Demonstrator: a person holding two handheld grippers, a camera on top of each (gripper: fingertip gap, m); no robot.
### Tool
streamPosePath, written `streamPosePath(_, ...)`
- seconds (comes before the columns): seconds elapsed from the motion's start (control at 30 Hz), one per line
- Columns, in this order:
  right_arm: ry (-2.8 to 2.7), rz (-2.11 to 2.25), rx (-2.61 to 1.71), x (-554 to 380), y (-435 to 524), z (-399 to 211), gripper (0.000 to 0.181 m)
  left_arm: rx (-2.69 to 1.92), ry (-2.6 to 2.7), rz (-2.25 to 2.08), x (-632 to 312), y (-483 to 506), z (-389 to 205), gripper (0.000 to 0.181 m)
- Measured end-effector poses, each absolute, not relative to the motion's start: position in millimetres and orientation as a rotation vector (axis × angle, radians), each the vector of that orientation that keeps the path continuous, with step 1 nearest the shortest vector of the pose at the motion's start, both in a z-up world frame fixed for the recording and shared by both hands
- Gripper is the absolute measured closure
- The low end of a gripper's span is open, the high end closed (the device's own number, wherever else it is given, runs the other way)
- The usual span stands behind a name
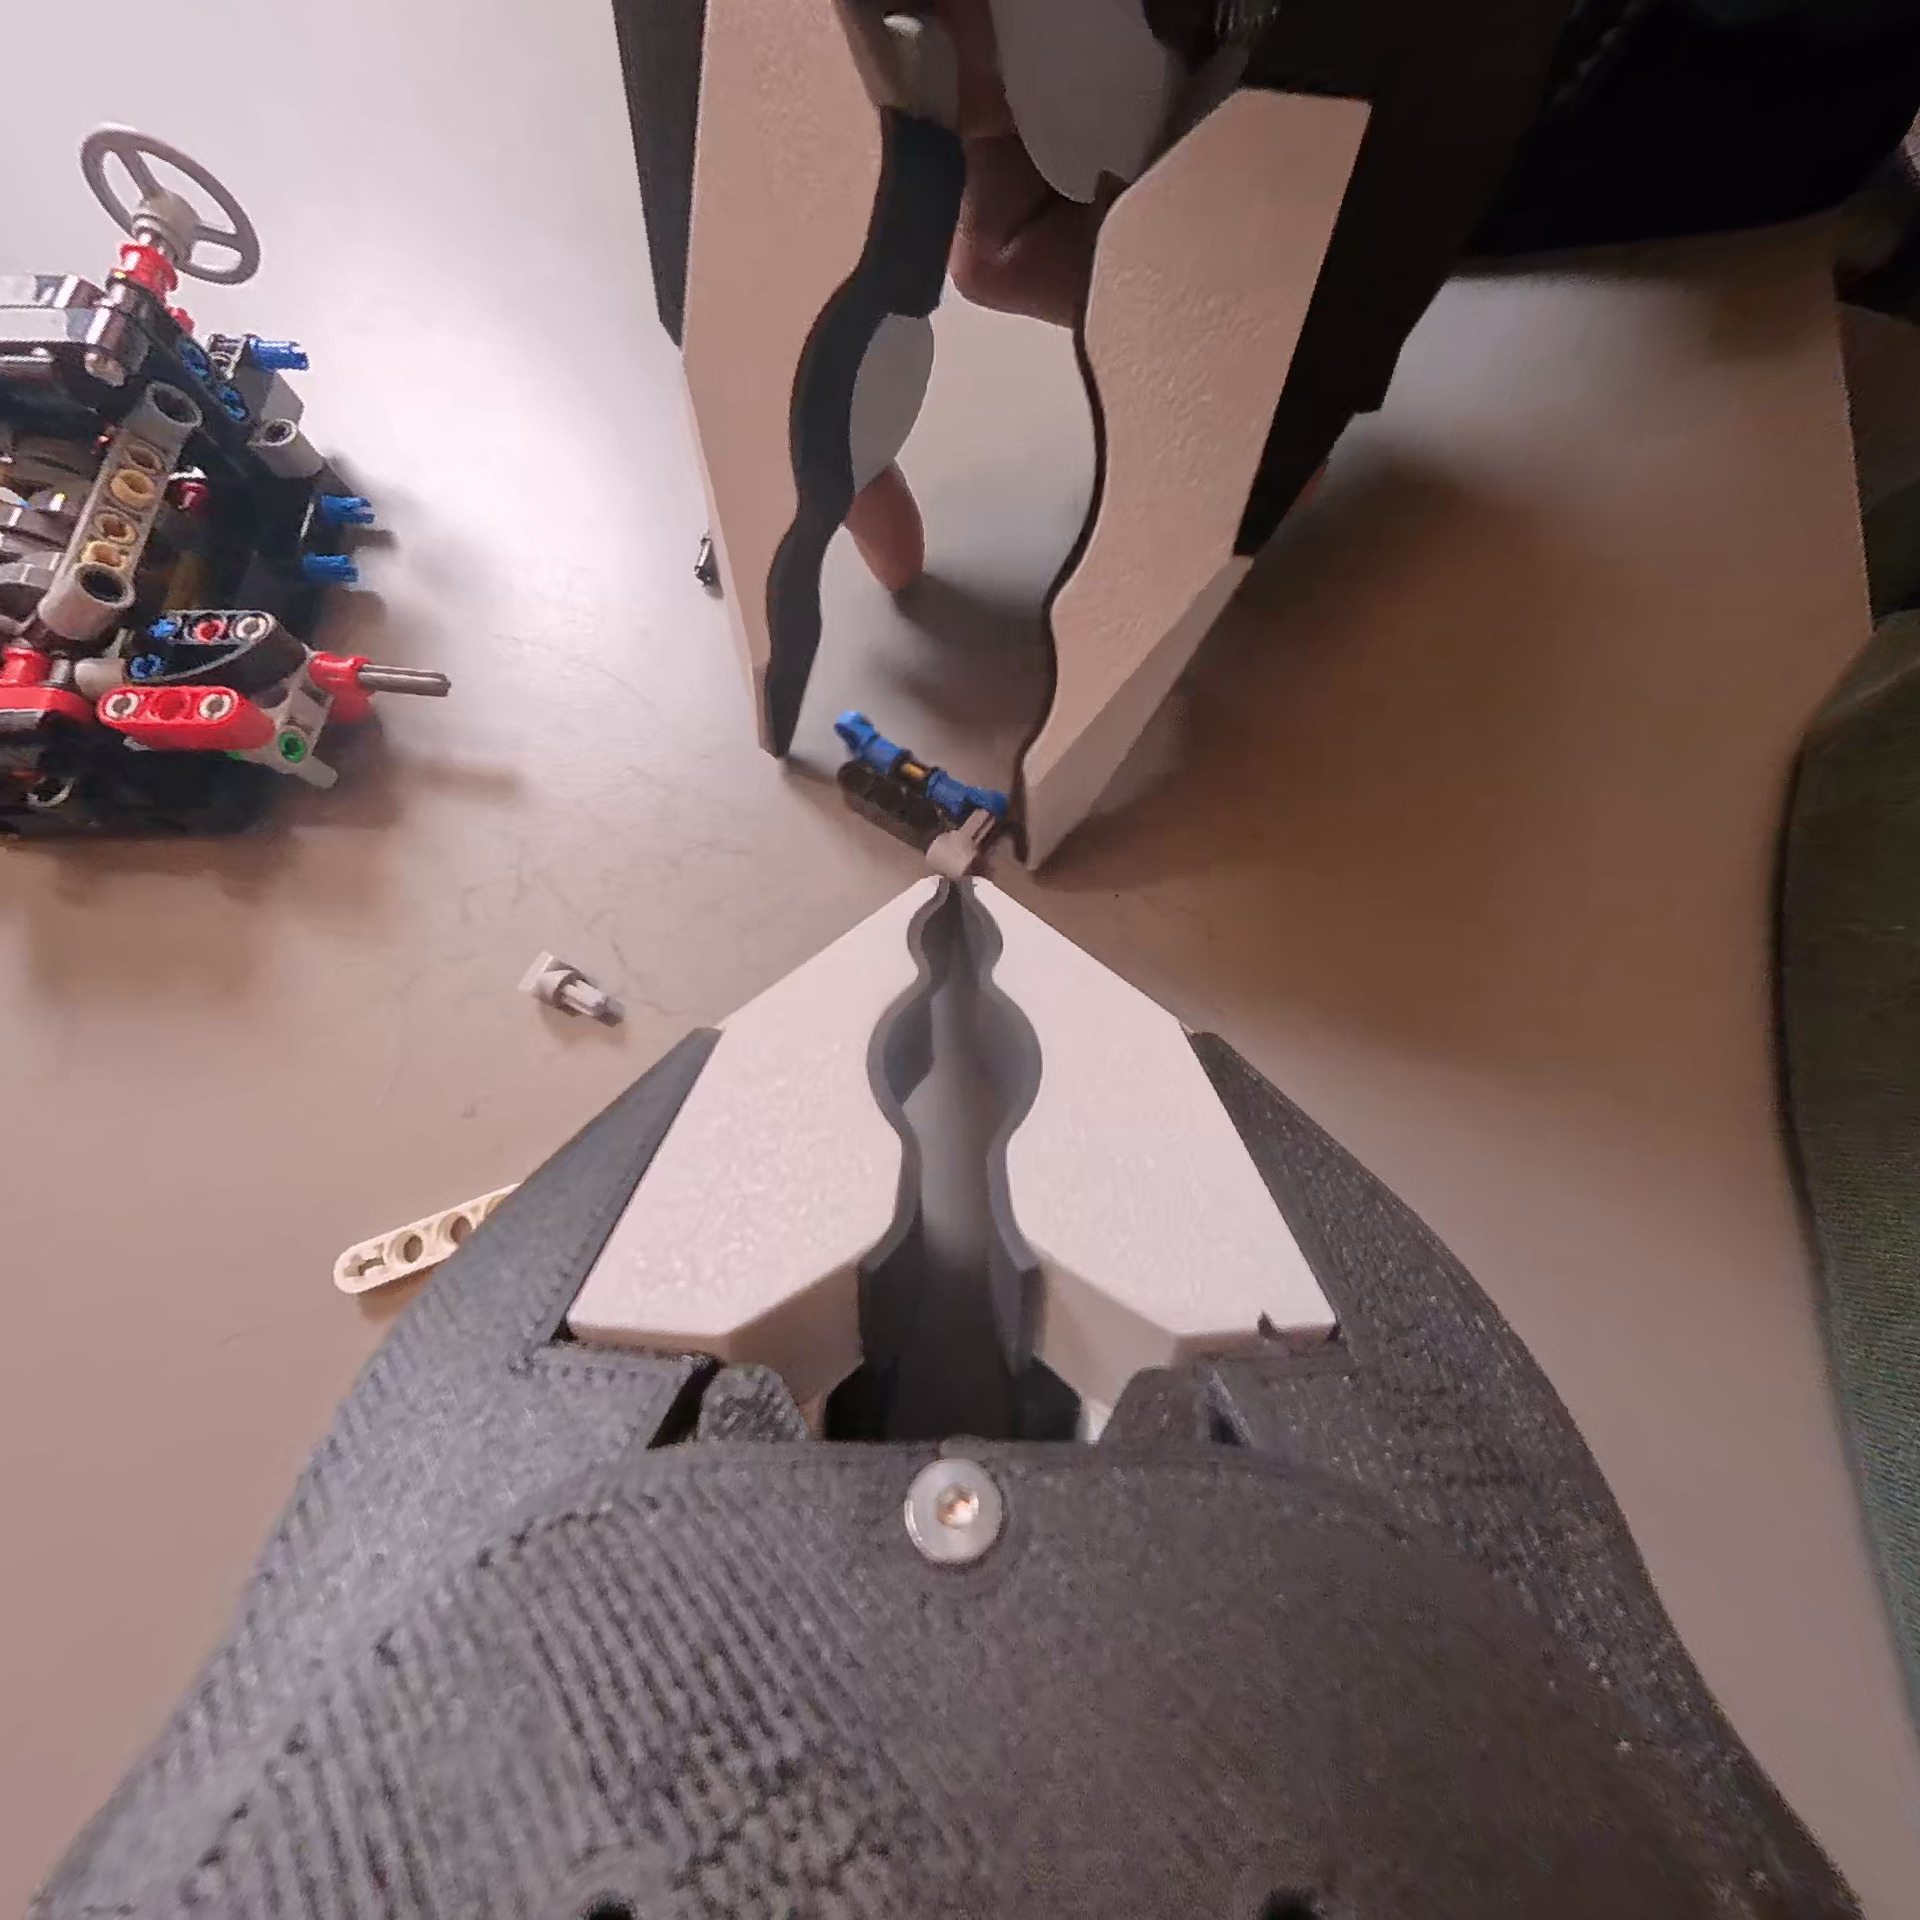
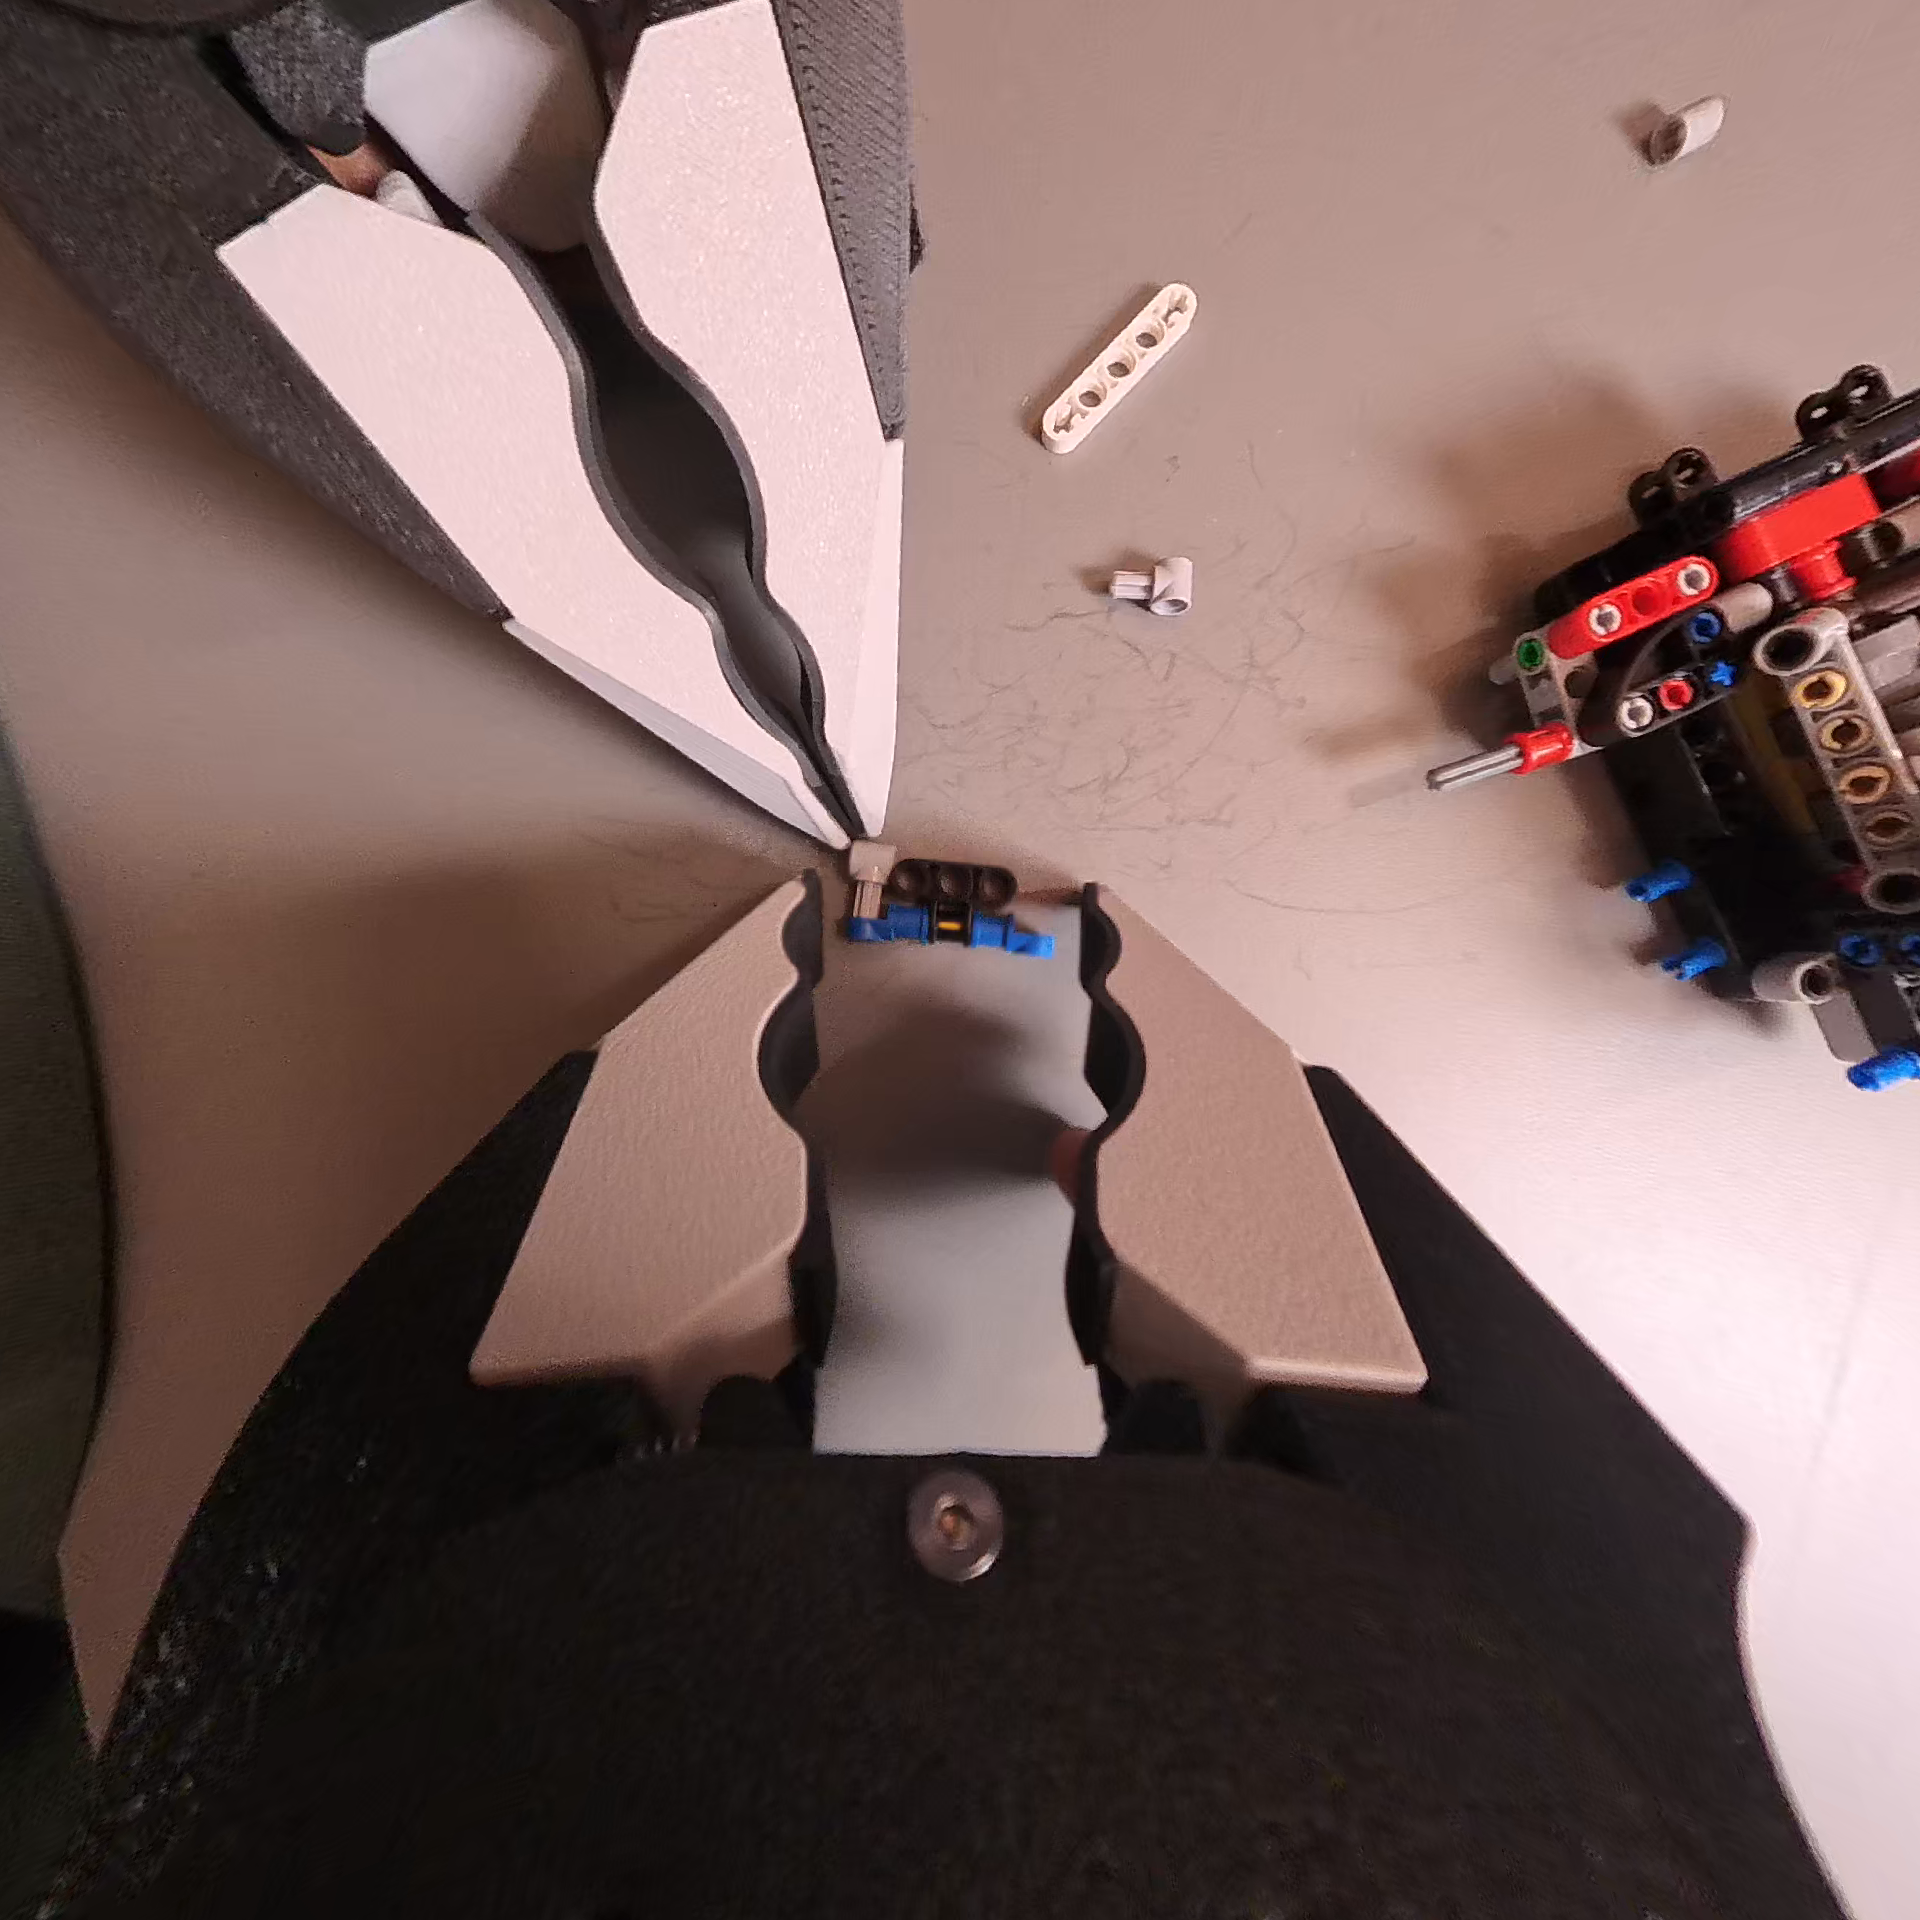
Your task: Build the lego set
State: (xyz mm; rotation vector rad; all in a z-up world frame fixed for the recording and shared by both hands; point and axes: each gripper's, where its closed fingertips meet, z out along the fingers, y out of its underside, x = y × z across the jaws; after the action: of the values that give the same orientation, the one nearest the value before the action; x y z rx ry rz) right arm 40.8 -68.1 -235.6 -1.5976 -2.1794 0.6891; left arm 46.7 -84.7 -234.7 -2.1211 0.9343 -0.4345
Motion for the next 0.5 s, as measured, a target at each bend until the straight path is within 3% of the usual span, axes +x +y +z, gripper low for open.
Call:
streamPosePath(0.03, -2.187, 0.692, -1.582, 41.6, -67.6, -234.9, 0.128, -2.121, 0.935, -0.435, 46.7, -84.7, -234.8, 0.181)
streamPosePath(0.17, -2.247, 0.720, -1.472, 47.9, -64.2, -231.4, 0.123, -2.119, 0.937, -0.443, 46.8, -85.1, -234.5, 0.181)
streamPosePath(0.3, -2.293, 0.720, -1.293, 52.0, -55.7, -231.2, 0.137, -2.117, 0.932, -0.449, 45.2, -84.2, -234.2, 0.181)
streamPosePath(0.5, -2.341, 0.742, -1.123, 48.3, -66.1, -232.7, 0.146, -2.111, 0.948, -0.448, 46.7, -82.3, -234.7, 0.181)
